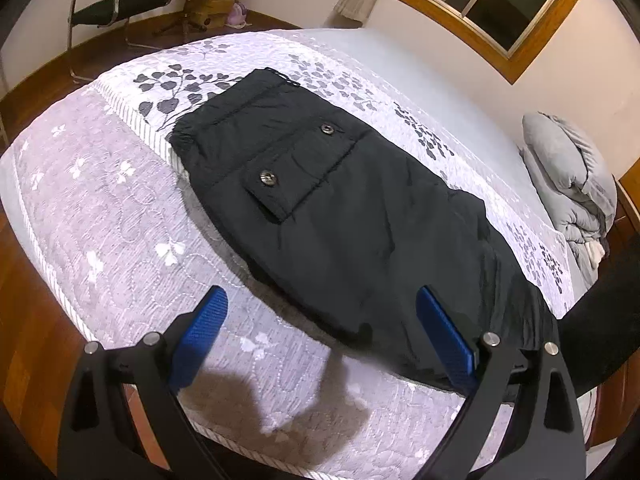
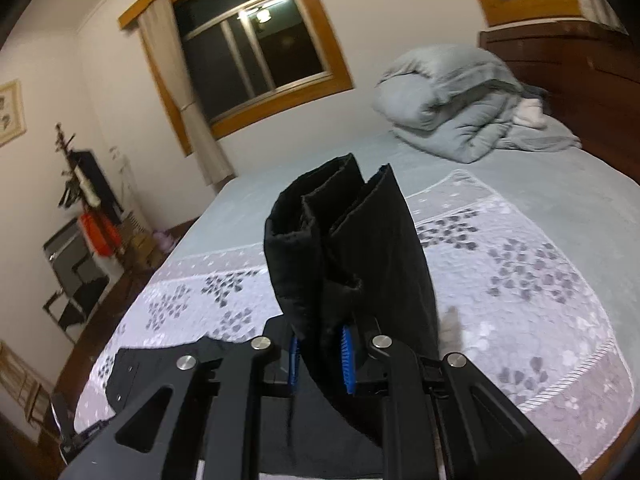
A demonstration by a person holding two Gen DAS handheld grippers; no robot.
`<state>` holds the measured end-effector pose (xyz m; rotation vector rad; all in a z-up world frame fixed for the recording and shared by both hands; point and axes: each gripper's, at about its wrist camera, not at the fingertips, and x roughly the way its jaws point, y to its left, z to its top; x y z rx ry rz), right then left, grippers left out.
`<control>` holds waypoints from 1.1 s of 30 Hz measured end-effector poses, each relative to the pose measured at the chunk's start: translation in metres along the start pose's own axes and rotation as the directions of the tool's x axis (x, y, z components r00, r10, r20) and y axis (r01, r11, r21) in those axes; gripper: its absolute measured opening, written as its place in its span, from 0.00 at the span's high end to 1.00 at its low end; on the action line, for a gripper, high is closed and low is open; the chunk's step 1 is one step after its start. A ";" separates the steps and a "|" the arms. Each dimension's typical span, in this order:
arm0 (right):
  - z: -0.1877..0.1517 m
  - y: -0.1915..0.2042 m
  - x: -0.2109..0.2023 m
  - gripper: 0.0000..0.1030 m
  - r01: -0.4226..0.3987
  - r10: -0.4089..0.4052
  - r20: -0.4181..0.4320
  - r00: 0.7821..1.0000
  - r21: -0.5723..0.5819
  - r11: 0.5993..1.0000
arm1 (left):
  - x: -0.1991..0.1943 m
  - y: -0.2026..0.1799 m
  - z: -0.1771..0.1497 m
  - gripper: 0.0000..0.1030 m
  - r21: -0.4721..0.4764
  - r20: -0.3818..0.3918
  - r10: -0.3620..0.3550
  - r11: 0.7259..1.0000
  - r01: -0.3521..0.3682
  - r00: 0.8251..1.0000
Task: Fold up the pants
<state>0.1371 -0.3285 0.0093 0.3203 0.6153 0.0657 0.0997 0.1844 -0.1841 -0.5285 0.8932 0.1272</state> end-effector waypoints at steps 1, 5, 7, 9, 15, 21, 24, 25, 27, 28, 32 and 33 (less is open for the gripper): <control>-0.003 0.008 0.004 0.84 -0.011 0.010 -0.011 1.000 -0.015 1.000 | 0.000 0.002 0.000 0.08 -0.005 0.000 0.001 1.000 -0.001 1.000; -0.016 0.036 0.021 0.84 -0.049 0.045 -0.060 0.997 -0.066 0.997 | -0.001 0.009 0.000 0.08 -0.022 -0.001 0.003 1.000 -0.003 1.000; -0.023 0.049 0.030 0.84 -0.069 0.062 -0.091 0.994 -0.079 0.995 | -0.001 0.011 0.000 0.08 -0.027 -0.002 0.001 1.000 -0.001 1.000; -0.031 0.059 0.039 0.84 -0.085 0.073 -0.120 0.990 -0.093 0.992 | -0.002 0.012 0.000 0.08 -0.026 0.002 0.003 1.000 -0.003 1.000; -0.063 0.083 0.067 0.84 -0.098 0.064 -0.215 0.975 -0.152 0.983 | -0.004 0.012 0.001 0.08 -0.016 0.008 0.002 1.000 -0.002 1.000; -0.095 0.103 0.085 0.84 -0.117 0.053 -0.286 0.957 -0.211 0.970 | -0.003 0.015 0.001 0.08 -0.026 0.004 0.003 1.000 -0.003 1.000; -0.108 0.110 0.091 0.84 -0.128 0.051 -0.312 0.949 -0.232 0.964 | -0.002 0.017 0.001 0.08 -0.031 0.001 0.004 1.000 -0.004 1.000; -0.111 0.113 0.091 0.84 -0.129 0.048 -0.316 0.948 -0.240 0.962 | -0.001 0.018 0.001 0.08 -0.033 -0.001 0.005 0.999 -0.005 1.000; -0.119 0.119 0.094 0.84 -0.130 0.038 -0.325 0.945 -0.268 0.955 | -0.001 0.019 0.001 0.08 -0.036 -0.002 0.005 0.999 -0.005 1.000; -0.122 0.121 0.095 0.84 -0.131 0.034 -0.330 0.943 -0.277 0.952 | 0.000 0.020 0.001 0.08 -0.037 -0.003 0.007 0.999 -0.007 1.000; -0.134 0.127 0.101 0.84 -0.130 0.017 -0.345 0.938 -0.307 0.943 | 0.000 0.022 0.002 0.08 -0.041 -0.004 0.006 0.999 -0.006 1.000; -0.136 0.126 0.103 0.84 -0.132 0.017 -0.351 0.936 -0.307 0.943 | 0.000 0.022 0.003 0.08 -0.042 -0.002 0.006 0.999 -0.006 1.000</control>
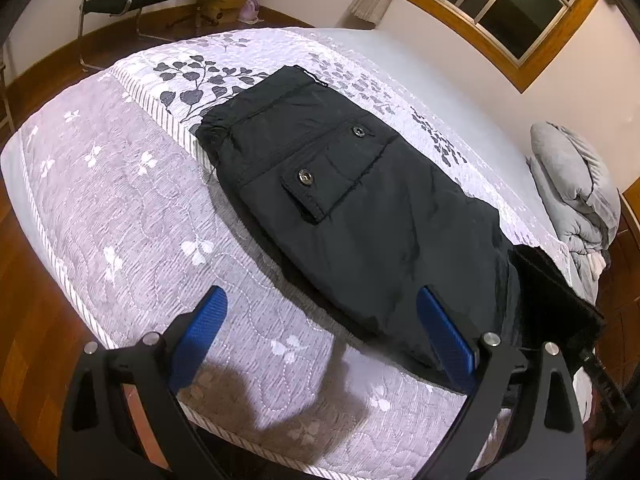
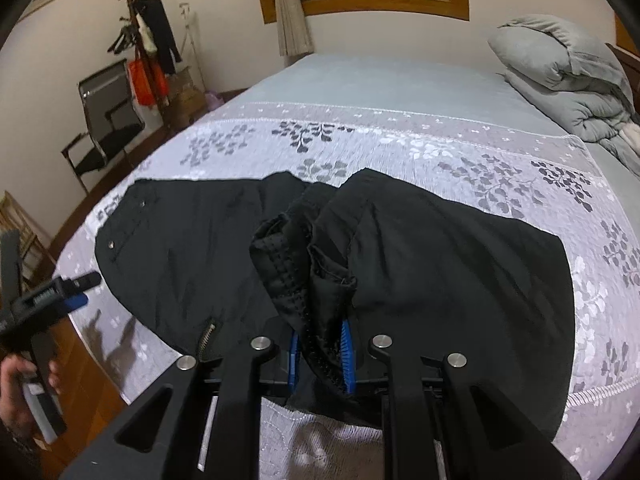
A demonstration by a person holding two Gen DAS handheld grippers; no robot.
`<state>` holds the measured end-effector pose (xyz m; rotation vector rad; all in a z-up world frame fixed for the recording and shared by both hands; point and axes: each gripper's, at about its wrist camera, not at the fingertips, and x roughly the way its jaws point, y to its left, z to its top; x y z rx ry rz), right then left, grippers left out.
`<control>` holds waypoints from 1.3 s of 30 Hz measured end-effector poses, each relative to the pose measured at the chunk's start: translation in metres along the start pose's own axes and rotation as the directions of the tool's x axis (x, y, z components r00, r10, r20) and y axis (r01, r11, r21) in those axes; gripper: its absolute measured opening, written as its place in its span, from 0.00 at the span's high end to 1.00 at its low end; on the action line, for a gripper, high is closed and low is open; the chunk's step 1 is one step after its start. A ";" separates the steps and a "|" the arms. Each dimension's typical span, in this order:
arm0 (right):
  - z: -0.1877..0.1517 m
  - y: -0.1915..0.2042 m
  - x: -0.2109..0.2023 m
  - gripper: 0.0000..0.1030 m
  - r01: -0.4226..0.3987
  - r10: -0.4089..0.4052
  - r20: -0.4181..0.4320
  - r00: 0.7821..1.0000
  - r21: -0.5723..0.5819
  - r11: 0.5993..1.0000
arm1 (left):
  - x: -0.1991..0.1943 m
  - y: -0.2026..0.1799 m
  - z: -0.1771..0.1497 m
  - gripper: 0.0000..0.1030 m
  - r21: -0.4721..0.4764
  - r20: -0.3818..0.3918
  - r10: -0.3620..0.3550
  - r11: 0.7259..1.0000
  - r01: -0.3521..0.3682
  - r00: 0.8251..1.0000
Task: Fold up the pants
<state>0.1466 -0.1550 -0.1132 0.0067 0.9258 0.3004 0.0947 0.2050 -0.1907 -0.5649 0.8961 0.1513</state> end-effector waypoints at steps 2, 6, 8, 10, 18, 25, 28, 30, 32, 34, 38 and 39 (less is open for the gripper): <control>-0.002 -0.001 0.004 0.84 -0.006 0.006 -0.009 1.000 0.001 1.000 | 0.000 0.000 0.001 0.08 -0.001 0.001 -0.001 1.000 0.001 1.000; -0.009 0.001 0.018 0.84 -0.016 0.016 -0.044 0.999 0.002 1.000 | 0.000 0.000 0.003 0.08 -0.004 -0.001 -0.002 1.000 0.002 1.000; -0.012 0.002 0.024 0.84 -0.014 0.013 -0.054 0.998 -0.006 1.000 | 0.001 0.000 0.003 0.08 -0.006 -0.004 -0.001 1.000 0.001 1.000; -0.017 0.001 0.030 0.83 -0.021 0.021 -0.066 0.998 0.004 1.000 | 0.002 0.000 0.003 0.08 -0.008 -0.007 -0.001 1.000 0.000 1.000; -0.028 0.004 0.037 0.53 -0.091 0.094 -0.086 0.992 0.038 0.995 | 0.006 0.000 0.004 0.08 -0.020 -0.026 0.000 1.000 -0.001 1.000; -0.039 0.002 0.014 0.35 -0.252 0.258 -0.084 0.963 0.078 0.965 | 0.004 0.003 0.007 0.08 -0.035 -0.027 0.000 0.999 -0.001 1.000; -0.038 -0.020 0.002 0.37 -0.273 0.284 -0.051 0.957 0.166 0.948 | 0.004 0.005 0.007 0.08 -0.046 -0.032 0.000 0.999 -0.001 0.999; -0.036 -0.037 -0.005 0.37 -0.258 0.268 -0.021 0.963 0.211 0.943 | 0.004 0.005 0.007 0.08 -0.052 -0.035 0.002 0.999 -0.004 0.999; -0.034 -0.052 -0.005 0.37 -0.217 0.227 -0.018 0.974 0.235 0.947 | 0.005 0.005 0.006 0.08 -0.053 -0.037 0.003 0.999 -0.005 0.999; -0.034 -0.060 0.004 0.37 -0.190 0.207 -0.048 0.977 0.243 0.951 | 0.006 0.004 0.004 0.08 -0.052 -0.044 0.004 0.999 -0.006 0.999; -0.044 -0.062 0.023 0.37 -0.147 0.175 -0.111 0.978 0.224 0.964 | 0.007 -0.002 0.003 0.08 -0.040 -0.050 0.003 0.999 -0.005 0.999; -0.045 -0.060 0.023 0.37 -0.139 0.165 -0.114 0.980 0.206 0.969 | 0.007 -0.003 0.003 0.08 -0.035 -0.052 0.003 0.999 -0.005 0.999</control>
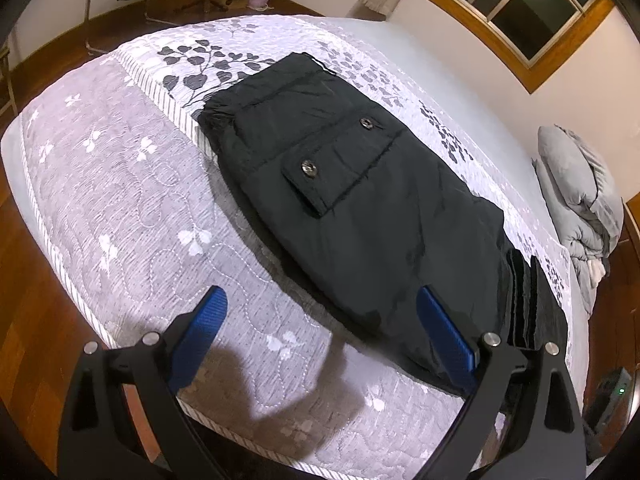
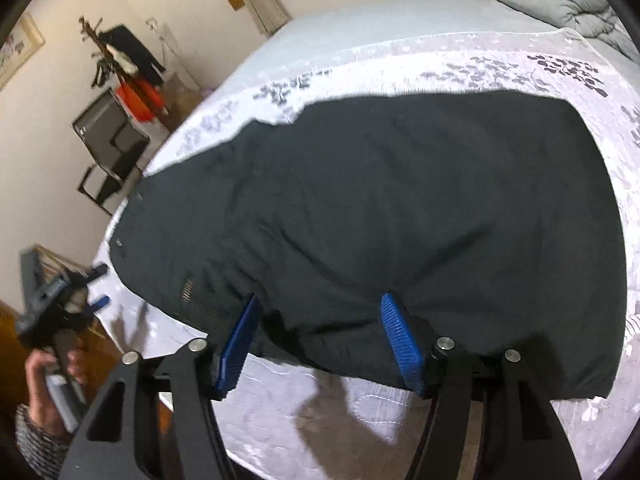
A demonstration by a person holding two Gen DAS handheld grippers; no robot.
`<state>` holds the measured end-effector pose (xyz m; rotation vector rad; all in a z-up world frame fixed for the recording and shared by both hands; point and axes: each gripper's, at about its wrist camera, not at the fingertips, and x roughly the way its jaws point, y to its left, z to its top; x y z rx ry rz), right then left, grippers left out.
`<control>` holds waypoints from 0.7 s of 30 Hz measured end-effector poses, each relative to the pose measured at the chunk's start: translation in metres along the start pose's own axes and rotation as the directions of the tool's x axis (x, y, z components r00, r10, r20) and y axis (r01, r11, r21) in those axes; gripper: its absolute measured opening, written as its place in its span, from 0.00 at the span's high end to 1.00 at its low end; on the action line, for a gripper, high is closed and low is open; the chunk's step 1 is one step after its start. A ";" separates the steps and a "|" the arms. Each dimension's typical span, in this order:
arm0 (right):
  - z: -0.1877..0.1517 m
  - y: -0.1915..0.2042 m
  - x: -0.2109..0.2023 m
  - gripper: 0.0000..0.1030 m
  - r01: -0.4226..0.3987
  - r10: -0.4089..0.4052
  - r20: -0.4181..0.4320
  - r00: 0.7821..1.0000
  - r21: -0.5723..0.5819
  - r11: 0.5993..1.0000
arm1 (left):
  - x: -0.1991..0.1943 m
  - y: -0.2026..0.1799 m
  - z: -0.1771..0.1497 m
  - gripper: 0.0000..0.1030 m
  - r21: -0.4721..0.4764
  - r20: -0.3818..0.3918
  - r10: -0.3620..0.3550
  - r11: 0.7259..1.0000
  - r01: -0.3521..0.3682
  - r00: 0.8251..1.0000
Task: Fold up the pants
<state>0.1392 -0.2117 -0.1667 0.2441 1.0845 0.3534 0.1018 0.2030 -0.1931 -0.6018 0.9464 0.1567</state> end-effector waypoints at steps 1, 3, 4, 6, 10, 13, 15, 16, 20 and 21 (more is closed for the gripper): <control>-0.001 0.002 -0.002 0.37 0.003 -0.003 0.002 1.000 -0.010 1.000 | 0.000 -0.001 0.000 0.08 0.008 -0.001 0.002 1.000 -0.002 1.000; -0.001 0.001 -0.009 0.37 -0.014 0.014 0.010 1.000 -0.004 1.000 | 0.000 -0.003 0.000 0.08 0.016 -0.002 0.007 1.000 -0.007 1.000; -0.002 -0.001 -0.013 0.37 -0.021 0.021 0.016 1.000 0.010 1.000 | 0.001 -0.003 0.000 0.07 0.018 -0.003 0.010 1.000 -0.010 1.000; -0.003 -0.011 -0.027 0.37 -0.030 0.029 0.044 0.999 0.036 0.999 | 0.001 -0.001 0.003 0.07 0.013 0.000 0.018 1.000 -0.018 1.000; 0.003 -0.032 -0.040 0.37 -0.038 0.031 0.088 0.996 0.090 0.995 | -0.002 0.003 0.011 0.07 -0.001 0.032 0.035 0.999 -0.035 0.999; 0.007 -0.047 -0.028 0.37 -0.030 0.021 0.065 0.998 0.137 0.990 | -0.003 0.007 0.016 0.07 -0.024 0.040 0.030 0.999 -0.029 0.999; 0.005 -0.051 -0.016 0.38 -0.008 0.003 0.042 0.999 0.131 0.991 | -0.003 0.010 0.018 0.07 -0.038 0.047 0.035 0.999 -0.034 0.998; 0.004 -0.051 -0.013 0.38 0.006 -0.010 0.036 0.999 0.115 0.993 | -0.002 0.013 0.020 0.07 -0.047 0.050 0.037 0.998 -0.035 0.998; 0.003 -0.047 -0.021 0.37 -0.010 0.004 0.064 0.998 0.094 0.996 | 0.003 0.029 0.025 0.07 -0.110 0.034 0.027 0.994 -0.023 0.999; 0.003 -0.048 -0.026 0.37 -0.024 0.016 0.078 0.997 0.098 0.995 | 0.003 0.031 0.025 0.08 -0.123 0.036 0.017 0.992 -0.013 0.999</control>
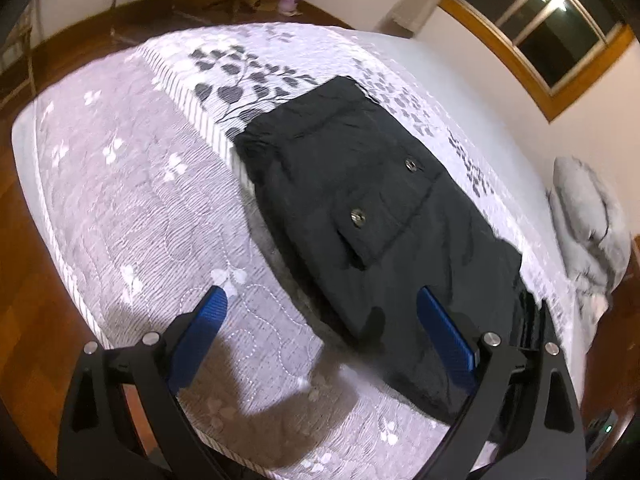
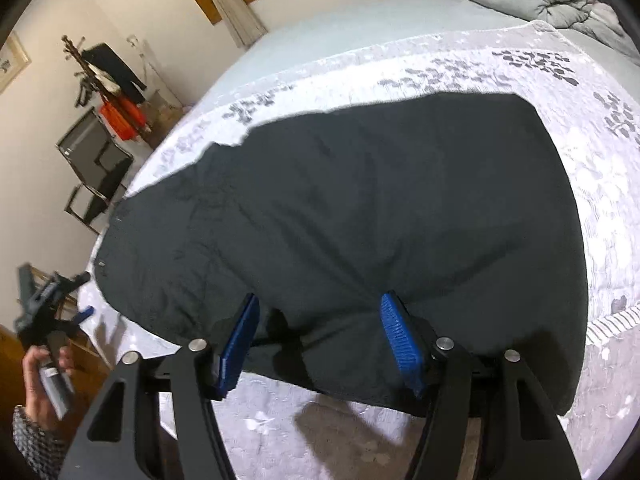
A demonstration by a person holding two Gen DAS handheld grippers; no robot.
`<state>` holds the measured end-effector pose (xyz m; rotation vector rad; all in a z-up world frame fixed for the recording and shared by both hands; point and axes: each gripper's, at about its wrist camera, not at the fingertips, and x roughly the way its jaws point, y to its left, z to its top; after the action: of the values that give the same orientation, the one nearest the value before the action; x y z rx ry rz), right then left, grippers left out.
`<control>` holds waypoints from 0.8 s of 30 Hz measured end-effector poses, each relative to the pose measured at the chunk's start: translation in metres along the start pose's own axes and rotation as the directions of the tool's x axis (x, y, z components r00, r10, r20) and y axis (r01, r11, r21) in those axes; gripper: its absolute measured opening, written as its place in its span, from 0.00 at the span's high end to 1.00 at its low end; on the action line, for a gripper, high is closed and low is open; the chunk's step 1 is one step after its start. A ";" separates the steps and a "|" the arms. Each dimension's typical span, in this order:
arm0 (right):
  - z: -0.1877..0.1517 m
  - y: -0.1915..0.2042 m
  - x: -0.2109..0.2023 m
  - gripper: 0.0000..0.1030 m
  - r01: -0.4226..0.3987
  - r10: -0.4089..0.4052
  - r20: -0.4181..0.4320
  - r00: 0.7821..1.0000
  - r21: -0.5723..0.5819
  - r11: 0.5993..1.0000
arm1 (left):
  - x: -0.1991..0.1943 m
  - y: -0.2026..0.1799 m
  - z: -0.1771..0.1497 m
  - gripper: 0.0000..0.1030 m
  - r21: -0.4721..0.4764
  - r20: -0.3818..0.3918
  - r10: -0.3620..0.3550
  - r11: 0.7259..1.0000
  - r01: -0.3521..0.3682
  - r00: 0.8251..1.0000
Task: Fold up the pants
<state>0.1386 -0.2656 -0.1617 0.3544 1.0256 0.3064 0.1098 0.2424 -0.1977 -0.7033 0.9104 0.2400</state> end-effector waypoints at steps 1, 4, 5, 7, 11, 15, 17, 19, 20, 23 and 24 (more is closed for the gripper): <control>0.001 -0.001 -0.007 0.37 -0.008 0.008 0.020 1.000 0.006 1.000 | 0.000 0.006 0.002 0.07 -0.031 0.002 -0.029 0.999 0.029 1.000; 0.008 -0.007 -0.025 0.37 0.005 -0.006 0.064 0.998 0.021 1.000 | -0.001 0.021 0.010 0.08 -0.129 0.018 -0.102 0.986 0.104 0.995; 0.010 -0.010 -0.031 0.37 0.009 -0.012 0.078 0.997 0.031 0.999 | 0.000 0.026 0.013 0.08 -0.164 0.023 -0.129 0.978 0.131 0.991; 0.014 -0.018 -0.041 0.37 0.023 -0.029 0.100 0.995 0.053 0.998 | 0.003 0.036 0.021 0.08 -0.238 0.035 -0.181 0.954 0.184 0.983; 0.015 -0.037 -0.055 0.37 0.053 -0.065 0.127 0.990 0.095 0.994 | 0.013 0.044 0.031 0.08 -0.316 0.034 -0.244 0.917 0.242 0.969; 0.012 -0.047 -0.056 0.37 0.047 -0.066 0.129 0.989 0.142 0.989 | 0.025 0.048 0.034 0.08 -0.375 0.029 -0.297 0.882 0.286 0.954; 0.012 -0.048 -0.054 0.37 0.055 -0.072 0.122 0.990 0.139 0.989 | 0.032 0.048 0.035 0.08 -0.392 0.024 -0.322 0.868 0.305 0.947; 0.012 -0.047 -0.052 0.37 0.057 -0.072 0.115 0.991 0.133 0.989 | 0.043 0.046 0.035 0.08 -0.411 0.003 -0.348 0.854 0.319 0.937; 0.012 -0.046 -0.050 0.37 0.054 -0.069 0.110 0.992 0.130 0.990 | 0.047 0.045 0.035 0.08 -0.417 -0.003 -0.355 0.850 0.321 0.935; 0.011 -0.043 -0.045 0.37 0.057 -0.069 0.097 0.993 0.122 0.991 | 0.056 0.038 0.035 0.09 -0.399 -0.012 -0.359 0.858 0.325 0.933; 0.011 -0.042 -0.042 0.37 0.059 -0.070 0.088 0.994 0.118 0.991 | 0.057 0.034 0.034 0.10 -0.390 -0.007 -0.378 0.853 0.346 0.926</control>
<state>0.1309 -0.3225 -0.1416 0.4346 0.9642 0.1715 0.1500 0.2852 -0.2442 -1.2433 0.7967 0.0487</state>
